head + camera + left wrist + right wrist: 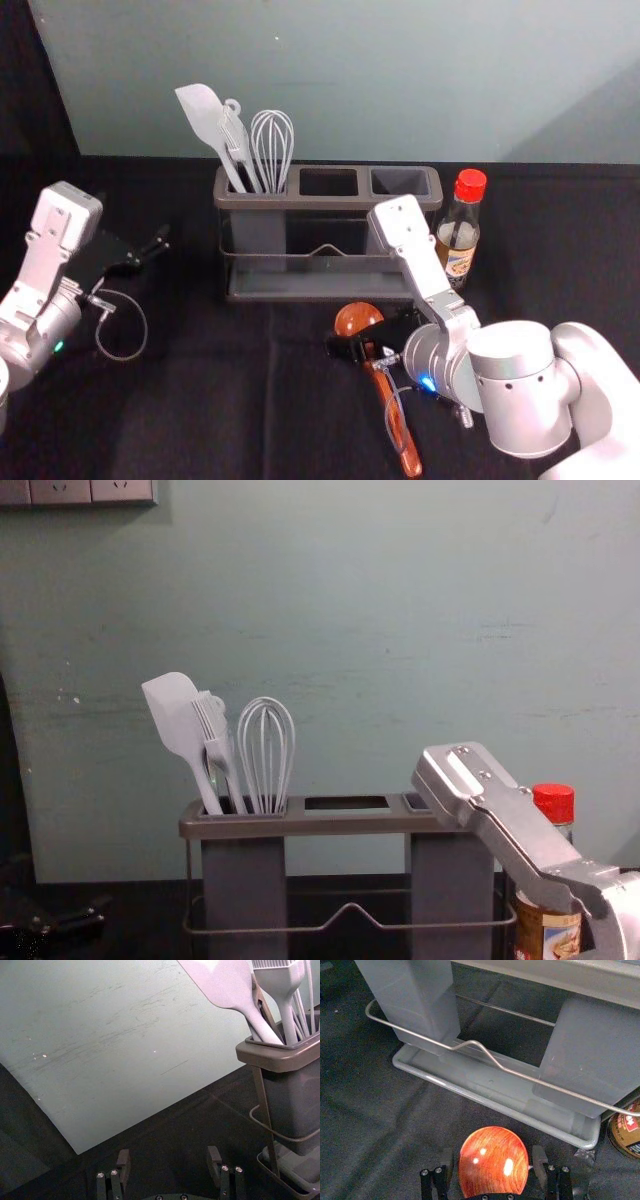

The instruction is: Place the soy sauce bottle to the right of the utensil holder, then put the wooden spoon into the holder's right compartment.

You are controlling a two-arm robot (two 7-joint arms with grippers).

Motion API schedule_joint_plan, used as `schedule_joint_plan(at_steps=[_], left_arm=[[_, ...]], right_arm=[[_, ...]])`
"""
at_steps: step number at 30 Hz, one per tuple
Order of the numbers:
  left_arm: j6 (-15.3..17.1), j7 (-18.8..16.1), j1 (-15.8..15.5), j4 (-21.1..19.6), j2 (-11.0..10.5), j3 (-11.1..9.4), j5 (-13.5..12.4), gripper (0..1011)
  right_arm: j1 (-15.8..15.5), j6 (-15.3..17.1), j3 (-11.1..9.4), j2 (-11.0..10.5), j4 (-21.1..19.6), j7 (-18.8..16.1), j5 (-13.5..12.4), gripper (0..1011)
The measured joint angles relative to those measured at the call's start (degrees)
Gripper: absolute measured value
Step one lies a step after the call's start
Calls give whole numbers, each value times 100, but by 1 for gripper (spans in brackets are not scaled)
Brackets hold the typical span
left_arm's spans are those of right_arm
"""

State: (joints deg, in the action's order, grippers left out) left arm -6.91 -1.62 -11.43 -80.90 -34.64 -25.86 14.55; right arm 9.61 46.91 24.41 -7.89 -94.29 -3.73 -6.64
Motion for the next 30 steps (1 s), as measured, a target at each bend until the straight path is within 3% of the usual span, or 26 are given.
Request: schedule_joint_plan(at_steps=[20, 27, 30], left_arm=[[0, 0, 0, 0, 0, 0, -1, 1005], [0, 0, 0, 0, 0, 0, 0, 1005], [0, 0, 0, 0, 0, 0, 0, 1005]], right_arm=[[63, -52, -130, 177, 245, -137, 197, 998], [34, -41, -256, 269, 254, -143, 251, 847], [3, -11, -294, 260, 139, -187, 268, 840]])
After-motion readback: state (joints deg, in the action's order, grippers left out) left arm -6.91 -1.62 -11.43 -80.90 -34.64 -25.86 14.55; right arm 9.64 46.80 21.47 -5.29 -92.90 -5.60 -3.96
